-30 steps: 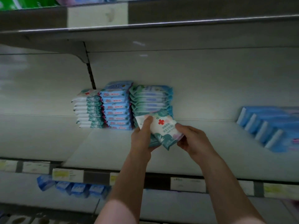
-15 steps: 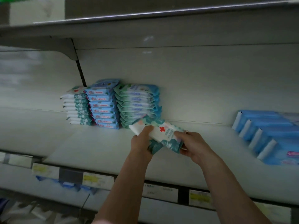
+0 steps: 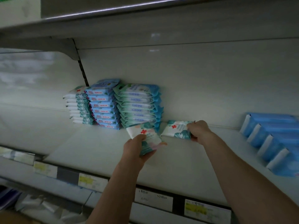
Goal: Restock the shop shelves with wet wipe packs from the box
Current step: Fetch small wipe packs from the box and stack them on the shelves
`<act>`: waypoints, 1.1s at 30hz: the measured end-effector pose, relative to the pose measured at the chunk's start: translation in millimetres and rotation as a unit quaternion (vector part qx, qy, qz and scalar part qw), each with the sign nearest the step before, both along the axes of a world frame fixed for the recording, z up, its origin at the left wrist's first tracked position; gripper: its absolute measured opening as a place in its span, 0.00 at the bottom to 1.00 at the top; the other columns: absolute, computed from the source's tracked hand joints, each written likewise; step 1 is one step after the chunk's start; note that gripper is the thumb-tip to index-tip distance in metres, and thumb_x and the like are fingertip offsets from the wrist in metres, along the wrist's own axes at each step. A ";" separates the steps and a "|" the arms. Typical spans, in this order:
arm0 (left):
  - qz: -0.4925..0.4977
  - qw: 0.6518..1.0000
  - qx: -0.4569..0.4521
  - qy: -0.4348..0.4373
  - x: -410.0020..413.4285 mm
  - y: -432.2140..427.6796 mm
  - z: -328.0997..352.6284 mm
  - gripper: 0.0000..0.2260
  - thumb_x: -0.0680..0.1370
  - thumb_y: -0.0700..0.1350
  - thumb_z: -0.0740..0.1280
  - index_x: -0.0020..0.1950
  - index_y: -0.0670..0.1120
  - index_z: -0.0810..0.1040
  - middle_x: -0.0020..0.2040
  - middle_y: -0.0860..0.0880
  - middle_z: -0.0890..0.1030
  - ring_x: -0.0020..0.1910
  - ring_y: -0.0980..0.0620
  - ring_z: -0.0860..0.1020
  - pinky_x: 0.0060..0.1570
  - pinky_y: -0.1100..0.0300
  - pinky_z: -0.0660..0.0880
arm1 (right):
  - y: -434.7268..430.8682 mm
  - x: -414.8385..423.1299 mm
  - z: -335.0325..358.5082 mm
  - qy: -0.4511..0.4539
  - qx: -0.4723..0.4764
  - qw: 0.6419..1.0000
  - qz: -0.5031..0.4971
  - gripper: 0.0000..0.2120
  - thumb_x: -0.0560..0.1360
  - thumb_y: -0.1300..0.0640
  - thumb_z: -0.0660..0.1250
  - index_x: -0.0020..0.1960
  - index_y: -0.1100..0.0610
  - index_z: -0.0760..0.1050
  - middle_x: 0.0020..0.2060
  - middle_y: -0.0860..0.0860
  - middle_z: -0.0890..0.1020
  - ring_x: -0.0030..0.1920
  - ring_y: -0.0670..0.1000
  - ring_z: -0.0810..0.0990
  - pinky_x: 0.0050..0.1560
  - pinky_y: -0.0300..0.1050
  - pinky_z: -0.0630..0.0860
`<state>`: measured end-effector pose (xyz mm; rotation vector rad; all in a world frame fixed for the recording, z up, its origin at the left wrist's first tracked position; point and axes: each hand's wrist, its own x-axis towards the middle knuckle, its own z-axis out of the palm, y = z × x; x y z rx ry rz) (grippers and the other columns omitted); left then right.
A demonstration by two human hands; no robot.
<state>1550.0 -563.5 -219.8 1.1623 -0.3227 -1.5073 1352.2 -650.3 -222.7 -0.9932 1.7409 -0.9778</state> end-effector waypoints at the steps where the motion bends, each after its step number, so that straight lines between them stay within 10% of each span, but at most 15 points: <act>1: -0.002 1.000 0.003 -0.007 1.1 0.1 -1.0 0.14 0.78 0.36 0.64 0.63 0.37 0.71 0.57 0.35 0.79 0.52 0.35 0.80 0.38 0.48 0.81 | -5.2 0.3 -1.0 0.022 -0.003 1.000 0.005 0.12 0.77 0.66 0.62 0.58 0.71 0.74 0.42 0.59 0.76 0.33 0.52 0.74 0.29 0.42 0.71; 8: -0.044 0.999 0.004 -0.019 1.4 0.1 -2.1 0.11 0.78 0.36 0.64 0.60 0.36 0.73 0.55 0.33 0.80 0.54 0.32 0.80 0.57 0.39 0.76 | -26.5 1.4 -7.4 0.211 -0.016 0.977 0.031 0.11 0.74 0.60 0.67 0.51 0.68 0.76 0.49 0.62 0.81 0.49 0.61 0.81 0.39 0.43 0.68; 14: -0.076 0.996 0.009 -0.053 -10.7 -6.3 4.0 0.06 0.79 0.39 0.63 0.53 0.39 0.75 0.53 0.36 0.81 0.53 0.37 0.80 0.42 0.49 0.78 | -24.1 -15.8 11.6 0.238 -0.037 0.967 0.078 0.08 0.73 0.58 0.68 0.47 0.63 0.75 0.43 0.59 0.78 0.44 0.60 0.80 0.44 0.49 0.79; 19: -0.115 0.993 -0.015 0.007 -39.8 -15.6 10.2 0.08 0.80 0.36 0.61 0.58 0.37 0.74 0.55 0.35 0.81 0.55 0.35 0.80 0.54 0.39 0.77 | 26.6 -27.3 39.6 0.018 -0.010 0.988 0.156 0.14 0.77 0.51 0.66 0.48 0.62 0.78 0.40 0.57 0.83 0.37 0.52 0.82 0.39 0.44 0.79; 22: -0.127 0.991 -0.031 0.019 -62.1 -20.5 18.1 0.10 0.80 0.32 0.57 0.60 0.37 0.72 0.46 0.39 0.81 0.40 0.43 0.82 0.36 0.50 0.82 | 54.6 -34.0 38.2 -0.066 0.036 0.974 0.213 0.16 0.76 0.47 0.67 0.53 0.60 0.79 0.43 0.57 0.85 0.41 0.53 0.84 0.40 0.44 0.81; 33: -0.170 0.962 0.032 -0.213 -50.0 -47.4 14.7 0.10 0.80 0.48 0.65 0.47 0.41 0.77 0.43 0.43 0.81 0.40 0.47 0.79 0.40 0.54 0.78 | 9.8 -35.2 31.5 -0.164 -0.028 0.981 0.098 0.10 0.76 0.72 0.59 0.45 0.61 0.74 0.37 0.57 0.80 0.31 0.50 0.81 0.28 0.39 0.80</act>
